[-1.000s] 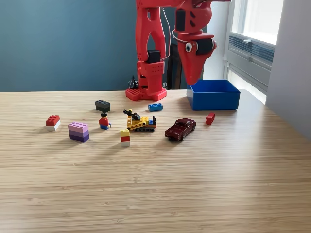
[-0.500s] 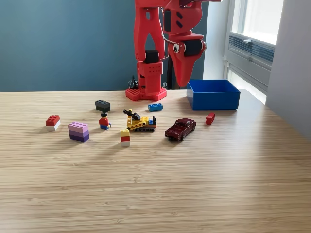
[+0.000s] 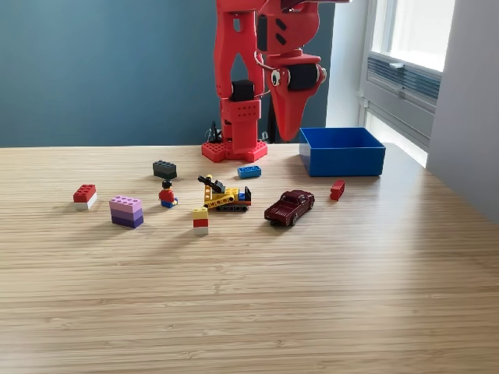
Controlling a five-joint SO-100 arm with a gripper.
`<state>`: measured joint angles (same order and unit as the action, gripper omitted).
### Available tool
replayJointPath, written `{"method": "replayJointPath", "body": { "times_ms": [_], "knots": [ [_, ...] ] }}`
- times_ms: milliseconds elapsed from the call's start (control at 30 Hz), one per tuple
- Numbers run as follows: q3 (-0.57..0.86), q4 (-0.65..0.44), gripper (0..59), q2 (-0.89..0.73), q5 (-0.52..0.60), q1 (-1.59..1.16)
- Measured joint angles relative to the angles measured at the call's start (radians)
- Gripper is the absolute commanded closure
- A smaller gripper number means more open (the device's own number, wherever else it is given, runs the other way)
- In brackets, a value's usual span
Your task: Grasp a lego block and put it in the bin.
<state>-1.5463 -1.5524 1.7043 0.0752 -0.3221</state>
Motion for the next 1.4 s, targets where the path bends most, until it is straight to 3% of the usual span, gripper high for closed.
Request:
{"method": "replayJointPath", "body": {
  "times_ms": [333,733,867,1033,1233,1400],
  "knots": [
    [-0.028,0.078,58.3,0.000,-0.029,0.094],
    [-0.170,0.149,40.2,0.000,-0.331,0.092],
    [-0.173,0.149,30.5,0.000,-0.411,0.086],
    [-0.173,0.167,25.5,0.000,-0.480,0.084],
    [-0.219,0.262,19.1,0.000,-0.534,0.084],
    [-0.264,0.324,18.9,0.000,-0.572,0.086]
  ]
}}
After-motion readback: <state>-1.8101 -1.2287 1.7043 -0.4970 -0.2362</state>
